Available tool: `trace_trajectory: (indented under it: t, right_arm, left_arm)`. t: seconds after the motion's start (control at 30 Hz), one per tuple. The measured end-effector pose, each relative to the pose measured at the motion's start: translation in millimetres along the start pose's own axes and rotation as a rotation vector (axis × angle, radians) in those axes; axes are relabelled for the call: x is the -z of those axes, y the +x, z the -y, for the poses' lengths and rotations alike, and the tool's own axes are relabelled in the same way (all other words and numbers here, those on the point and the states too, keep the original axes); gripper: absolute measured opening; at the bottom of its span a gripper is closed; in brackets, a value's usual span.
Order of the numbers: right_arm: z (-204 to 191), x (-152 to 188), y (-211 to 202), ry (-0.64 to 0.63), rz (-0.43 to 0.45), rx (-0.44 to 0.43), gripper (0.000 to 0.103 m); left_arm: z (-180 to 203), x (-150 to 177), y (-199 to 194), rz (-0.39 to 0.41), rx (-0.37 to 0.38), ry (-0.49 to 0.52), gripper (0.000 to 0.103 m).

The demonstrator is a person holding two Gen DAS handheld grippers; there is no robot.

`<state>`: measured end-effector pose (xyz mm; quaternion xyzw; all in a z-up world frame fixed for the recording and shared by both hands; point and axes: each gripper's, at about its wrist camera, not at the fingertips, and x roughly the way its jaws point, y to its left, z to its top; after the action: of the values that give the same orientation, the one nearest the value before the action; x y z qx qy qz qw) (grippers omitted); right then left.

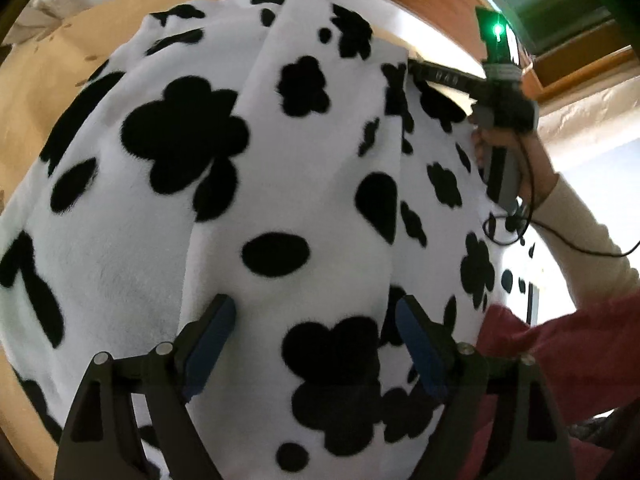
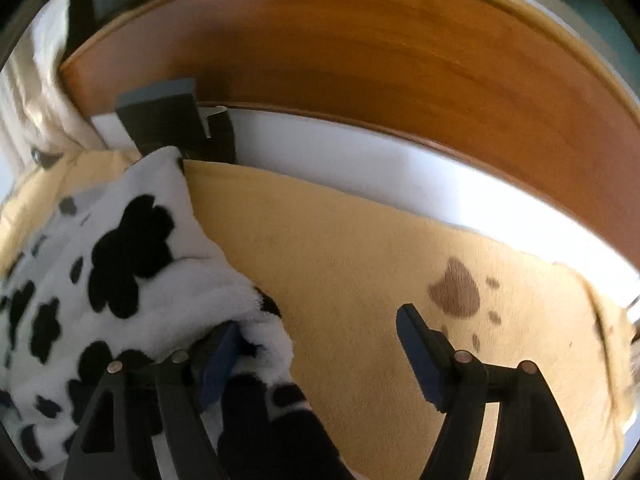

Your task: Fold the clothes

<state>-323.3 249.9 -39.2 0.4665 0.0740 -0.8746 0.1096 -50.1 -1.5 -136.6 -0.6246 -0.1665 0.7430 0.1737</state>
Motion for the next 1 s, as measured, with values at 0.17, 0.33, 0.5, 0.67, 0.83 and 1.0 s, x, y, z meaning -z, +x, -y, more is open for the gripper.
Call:
trace_trajectory:
  t: [0.17,0.33,0.5,0.67,0.83,1.0]
  right_arm:
    - [2.7,-3.0,-36.3,-0.033,0.036,-0.007,0.077]
    - [-5.9,-6.4,-71.4,0.029,0.106,-0.065,0.078]
    - [-56.2,0.8,-74.7,-0.022,0.084,-0.321,0.078]
    - [-109.5,39.6,-36.2,-0.256,-0.030,-0.304,0.079]
    - [-113.1,47.4,-30.1,-0.328,-0.028,-0.273,0.081]
    - [-84.7,39.2,-65.6,-0.190,-0.023,-0.307,0.081]
  left_arm:
    - [4.8,17.2,-24.8,-0.052,0.121,0.023,0.086]
    - [11.4,49.5,-12.0,-0.154,0.076,0.088,0.086]
    - [-0.1,58.0,-1.7,-0.126,0.066,0.066,0.086]
    - [2.4,62.8,-2.5,-0.095,0.066,0.115,0.086]
    - [4.0,57.2,-3.4,-0.108,0.063,0.126,0.086]
    - [1.4,20.1,-27.0,-0.075,0.101,0.051,0.086]
